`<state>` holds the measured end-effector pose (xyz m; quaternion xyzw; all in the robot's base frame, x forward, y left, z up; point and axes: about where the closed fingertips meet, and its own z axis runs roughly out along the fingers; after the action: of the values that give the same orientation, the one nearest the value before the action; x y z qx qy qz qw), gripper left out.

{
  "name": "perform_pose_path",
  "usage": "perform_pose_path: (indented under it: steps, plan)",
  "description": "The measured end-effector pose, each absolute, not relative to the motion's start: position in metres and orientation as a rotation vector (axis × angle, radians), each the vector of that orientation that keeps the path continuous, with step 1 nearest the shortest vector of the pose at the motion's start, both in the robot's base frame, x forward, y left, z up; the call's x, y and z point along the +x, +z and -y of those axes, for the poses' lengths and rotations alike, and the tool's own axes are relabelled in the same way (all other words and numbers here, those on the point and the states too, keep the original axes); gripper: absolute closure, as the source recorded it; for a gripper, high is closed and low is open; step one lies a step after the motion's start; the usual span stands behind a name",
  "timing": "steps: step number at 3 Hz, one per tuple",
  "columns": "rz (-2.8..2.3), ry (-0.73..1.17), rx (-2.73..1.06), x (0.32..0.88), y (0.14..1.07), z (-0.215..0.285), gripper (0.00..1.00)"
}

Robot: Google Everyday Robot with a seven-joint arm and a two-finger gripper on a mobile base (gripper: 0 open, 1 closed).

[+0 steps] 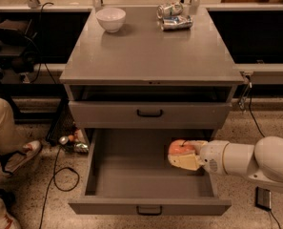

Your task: Place apple into middle drawer

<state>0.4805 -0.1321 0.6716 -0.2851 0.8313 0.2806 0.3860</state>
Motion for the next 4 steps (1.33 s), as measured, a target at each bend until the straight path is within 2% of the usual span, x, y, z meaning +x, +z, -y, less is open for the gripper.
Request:
perform_pose_path:
  steps: [2, 4]
  plan:
    - [-2.06, 0.715, -0.727, 0.497, 0.634, 0.112, 1.0]
    - [-1.978, 0.729, -0.688, 0.563, 0.534, 0.061, 1.0]
